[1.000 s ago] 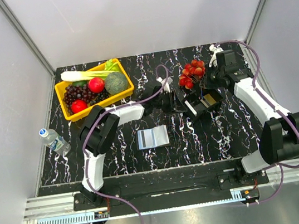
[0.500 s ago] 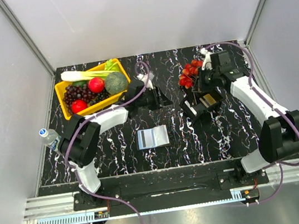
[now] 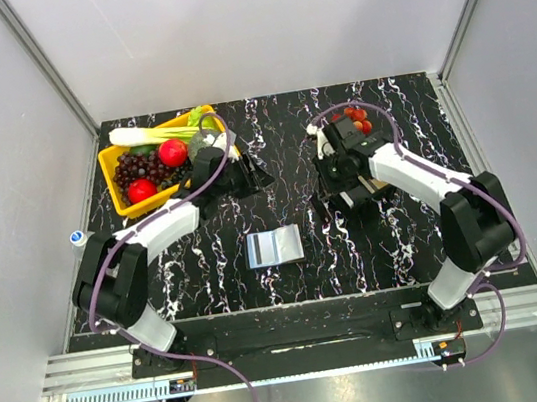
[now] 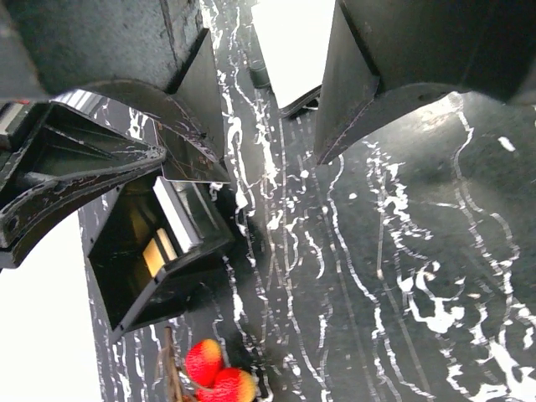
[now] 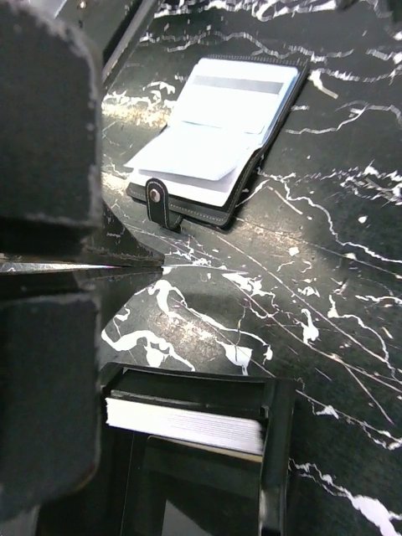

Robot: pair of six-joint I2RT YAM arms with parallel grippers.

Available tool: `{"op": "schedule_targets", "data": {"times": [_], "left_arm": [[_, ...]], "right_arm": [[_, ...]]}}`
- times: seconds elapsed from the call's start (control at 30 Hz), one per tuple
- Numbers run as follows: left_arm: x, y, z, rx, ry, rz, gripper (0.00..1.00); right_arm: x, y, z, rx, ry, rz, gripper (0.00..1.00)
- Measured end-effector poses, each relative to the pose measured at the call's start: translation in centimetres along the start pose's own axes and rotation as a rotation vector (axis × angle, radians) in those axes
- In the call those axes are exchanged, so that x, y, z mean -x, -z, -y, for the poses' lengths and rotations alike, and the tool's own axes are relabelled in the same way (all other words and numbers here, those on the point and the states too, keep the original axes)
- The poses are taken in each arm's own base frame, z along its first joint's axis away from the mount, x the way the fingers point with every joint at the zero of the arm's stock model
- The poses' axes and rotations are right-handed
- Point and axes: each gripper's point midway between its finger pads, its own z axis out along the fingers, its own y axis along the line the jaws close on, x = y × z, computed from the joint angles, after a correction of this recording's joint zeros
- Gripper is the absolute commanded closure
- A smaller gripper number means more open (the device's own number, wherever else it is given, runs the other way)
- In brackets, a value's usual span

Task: Put the credit cards into the card holder
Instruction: Pick up the credit card from the storage box.

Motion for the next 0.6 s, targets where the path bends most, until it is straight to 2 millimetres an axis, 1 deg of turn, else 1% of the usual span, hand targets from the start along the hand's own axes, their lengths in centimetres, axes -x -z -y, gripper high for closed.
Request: {"op": "schedule_targets", "data": {"times": [0.13, 0.27, 0.43, 0.6], "left_arm": [[-0.7, 0.7, -1.7, 0.04, 0.016, -0.004, 0.49], [-1.3, 0.9, -2.8, 0.067, 0.028, -0.009, 0.49], [-1.7, 1.2, -3.2, 0.075, 0.031, -0.012, 0.48], [-1.5, 1.4, -3.2, 0.074, 0.032, -0.006, 0.48]], "right_arm": [[-1.5, -1.7, -0.4, -0.039, 0.038, -0.058, 1.0], [-2.4, -2.6, -0.7, -0.076, 0.07, -0.085, 1.0], [-3.1, -3.5, -0.3, -0.132, 0.093, -0.105, 1.0], [-3.3, -3.7, -0.1, -0.167, 0.11, -0.106, 1.0]]}}
